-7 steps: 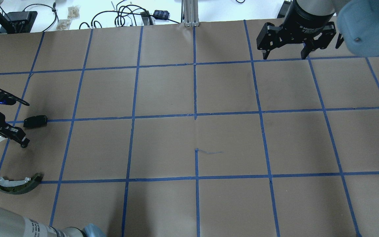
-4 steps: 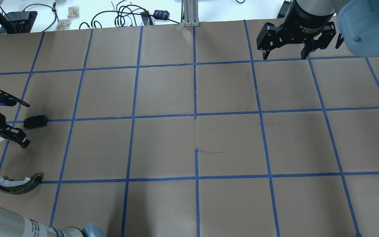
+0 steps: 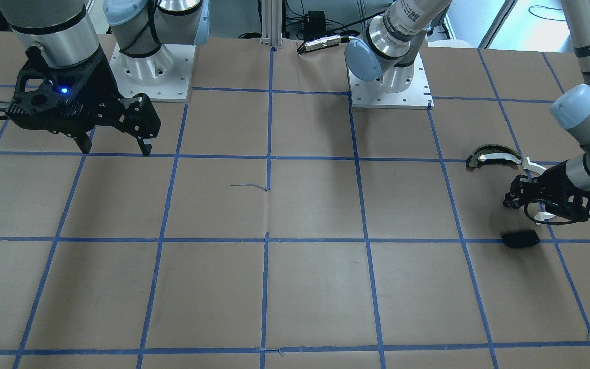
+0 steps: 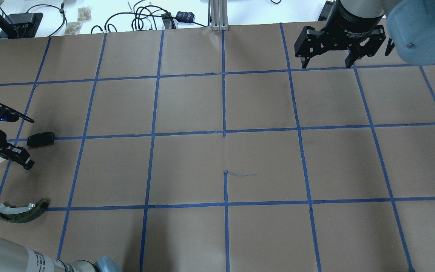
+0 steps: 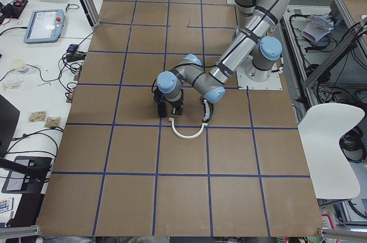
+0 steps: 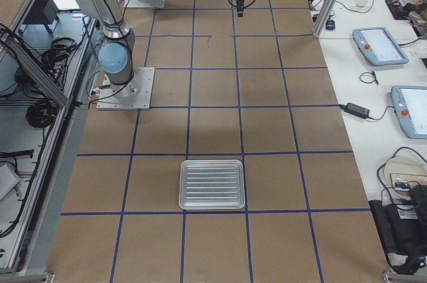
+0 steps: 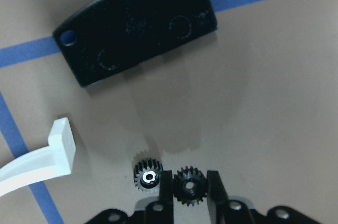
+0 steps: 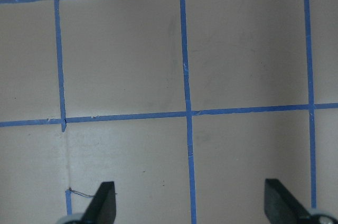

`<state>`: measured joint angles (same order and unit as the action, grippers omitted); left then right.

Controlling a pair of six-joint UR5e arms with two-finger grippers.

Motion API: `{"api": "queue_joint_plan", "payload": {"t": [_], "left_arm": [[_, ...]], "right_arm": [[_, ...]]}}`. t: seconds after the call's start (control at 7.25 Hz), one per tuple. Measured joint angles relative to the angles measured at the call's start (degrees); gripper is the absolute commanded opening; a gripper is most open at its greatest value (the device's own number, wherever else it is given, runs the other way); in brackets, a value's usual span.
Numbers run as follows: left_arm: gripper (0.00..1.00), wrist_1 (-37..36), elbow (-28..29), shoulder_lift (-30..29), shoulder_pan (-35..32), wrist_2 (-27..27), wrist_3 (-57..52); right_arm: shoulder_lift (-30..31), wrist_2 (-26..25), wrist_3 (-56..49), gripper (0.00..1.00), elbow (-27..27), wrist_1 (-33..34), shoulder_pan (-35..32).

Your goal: Place bearing gear from tray to pile

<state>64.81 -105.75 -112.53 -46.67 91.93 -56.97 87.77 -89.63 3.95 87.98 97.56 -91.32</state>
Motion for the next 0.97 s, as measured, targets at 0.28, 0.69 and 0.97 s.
{"api": "queue_joint_plan", "payload": {"t": [0.28, 0.69, 0.97], "left_arm": [[1.00, -0.1, 0.4, 0.1, -0.2, 2.0, 1.5], [1.00, 2.0, 5.2, 3.2, -6.0, 2.6, 14.3], [1.00, 11.6, 12.0, 7.6, -12.7, 2.2, 27.2]], "right_arm": [[0.0, 0.0, 0.0, 1.00, 0.0, -0.1, 0.0], [0.2, 0.0, 0.0, 1.00, 1.0, 0.0, 0.0], [0.4, -0.1, -0.1, 1.00, 1.5, 0.1, 0.0]]}}
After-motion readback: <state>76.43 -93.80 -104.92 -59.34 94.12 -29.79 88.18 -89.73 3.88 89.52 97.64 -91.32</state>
